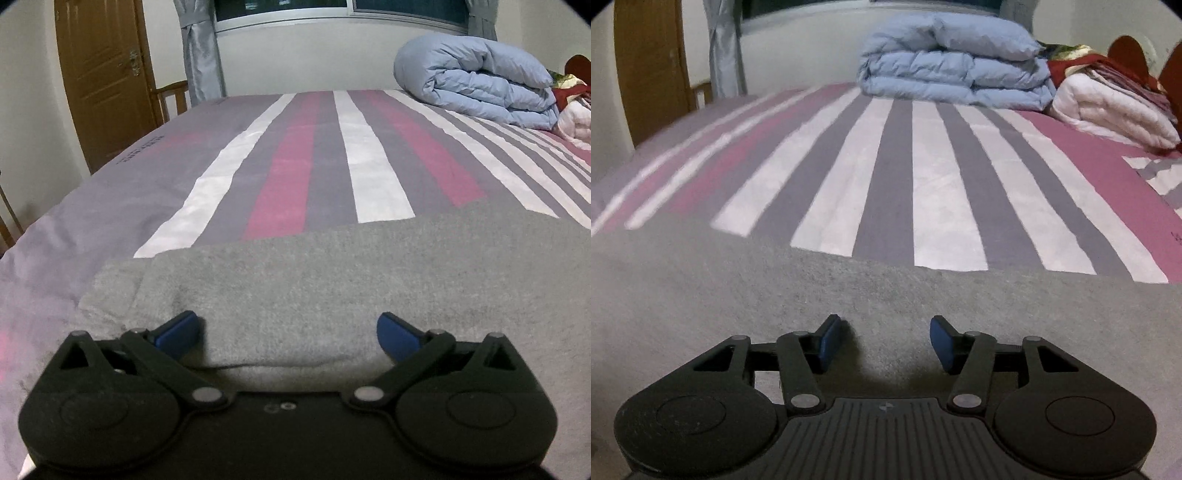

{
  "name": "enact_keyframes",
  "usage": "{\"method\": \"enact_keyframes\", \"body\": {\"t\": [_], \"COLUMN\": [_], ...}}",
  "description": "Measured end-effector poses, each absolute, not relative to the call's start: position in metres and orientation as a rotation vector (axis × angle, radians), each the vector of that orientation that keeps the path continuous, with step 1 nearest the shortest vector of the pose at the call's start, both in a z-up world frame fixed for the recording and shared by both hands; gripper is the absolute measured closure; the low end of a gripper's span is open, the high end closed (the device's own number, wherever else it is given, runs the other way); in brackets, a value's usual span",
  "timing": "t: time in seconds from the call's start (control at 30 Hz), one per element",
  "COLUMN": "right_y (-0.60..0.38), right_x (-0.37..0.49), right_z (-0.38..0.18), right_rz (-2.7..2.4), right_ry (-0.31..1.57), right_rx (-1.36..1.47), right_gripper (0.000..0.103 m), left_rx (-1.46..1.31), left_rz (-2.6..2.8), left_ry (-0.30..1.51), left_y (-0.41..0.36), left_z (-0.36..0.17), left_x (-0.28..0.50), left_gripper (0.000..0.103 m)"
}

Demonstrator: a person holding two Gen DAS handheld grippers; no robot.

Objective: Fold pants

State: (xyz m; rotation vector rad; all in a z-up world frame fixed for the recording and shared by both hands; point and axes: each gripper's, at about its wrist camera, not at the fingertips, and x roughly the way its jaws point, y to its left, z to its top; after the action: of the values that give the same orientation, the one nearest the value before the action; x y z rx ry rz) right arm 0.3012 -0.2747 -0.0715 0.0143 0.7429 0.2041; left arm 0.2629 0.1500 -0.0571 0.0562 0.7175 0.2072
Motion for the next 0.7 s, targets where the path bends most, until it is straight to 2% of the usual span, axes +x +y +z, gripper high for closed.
{"method": "enact_keyframes", "body": {"t": [0.07,0.1,0.17,0.33,0.37,0.43,0.47,0.5,0.7], "right_y": [-0.287,-0.292,-0.300,-0.315,-0.318,-0.324,-0.329,-0.334,-0.350], "right_x": [0.293,0.285,0.270,0.239,0.236,0.227,0.225,0.223,0.206], "right_z": [-0.062,-0.058,-0.046,-0.031,-0.031,-0.031,-0.032,-0.034,-0.037], "right_rz": [0.217,0.222,0.240,0.275,0.274,0.262,0.242,0.223,0.162], "right_ry": [0.720,0.698,0.669,0.618,0.617,0.607,0.604,0.602,0.617], "right_rx": [0.060,0.078,0.094,0.111,0.122,0.158,0.180,0.203,0.245], "right_gripper": [0.044,0.036,0.028,0.028,0.028,0.028,0.028,0.028,0.028], "left_rx": [0.042,0.038,0.005,-0.098,-0.131,-0.210,-0.254,-0.298,-0.579], "left_rz": [0.217,0.226,0.239,0.339,0.363,0.378,0.370,0.353,0.301], "left_ry": [0.702,0.688,0.652,0.599,0.601,0.610,0.611,0.612,0.644], "left_y": [0.152,0.153,0.161,0.199,0.210,0.230,0.239,0.247,0.288], "left_z": [-0.049,-0.045,-0.038,-0.032,-0.033,-0.036,-0.036,-0.035,-0.045], "left_x": [0.253,0.245,0.221,0.153,0.144,0.133,0.132,0.133,0.152], "left_gripper": [0.006,0.006,0.006,0.006,0.009,0.023,0.040,0.045,0.053]}}
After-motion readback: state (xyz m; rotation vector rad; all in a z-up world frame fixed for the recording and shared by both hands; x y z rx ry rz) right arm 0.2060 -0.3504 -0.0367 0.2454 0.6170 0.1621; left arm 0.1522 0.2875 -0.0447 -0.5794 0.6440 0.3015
